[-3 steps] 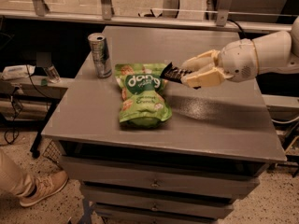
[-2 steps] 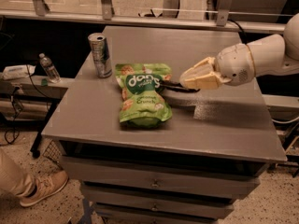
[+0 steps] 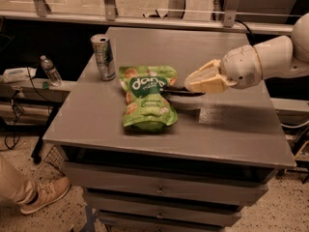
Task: Move rxbar chocolate near green rice chip bag
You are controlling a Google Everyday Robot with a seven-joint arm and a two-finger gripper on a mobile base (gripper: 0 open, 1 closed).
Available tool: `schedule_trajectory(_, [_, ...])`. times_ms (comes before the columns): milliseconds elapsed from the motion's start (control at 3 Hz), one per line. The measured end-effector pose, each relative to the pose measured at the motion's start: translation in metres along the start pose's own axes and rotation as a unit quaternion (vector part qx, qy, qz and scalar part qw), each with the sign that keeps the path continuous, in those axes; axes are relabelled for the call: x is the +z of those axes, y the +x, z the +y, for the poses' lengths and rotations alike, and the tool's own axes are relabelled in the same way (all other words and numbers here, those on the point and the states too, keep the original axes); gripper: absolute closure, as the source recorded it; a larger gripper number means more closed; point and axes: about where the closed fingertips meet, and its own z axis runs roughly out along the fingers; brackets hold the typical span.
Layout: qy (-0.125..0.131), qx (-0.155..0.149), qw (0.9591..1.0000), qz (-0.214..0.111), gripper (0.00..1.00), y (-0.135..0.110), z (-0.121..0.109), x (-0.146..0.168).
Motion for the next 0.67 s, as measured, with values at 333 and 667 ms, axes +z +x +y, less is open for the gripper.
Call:
schedule_trajectory(333, [-0.002,-0.001,1.0,0.0,0.34,-0.0007,0.0002,0.0023])
schedule_trajectory(667, [-0.004,-0.001,1.0,-0.001,0.11,-0.0014,0.0004,0.0044])
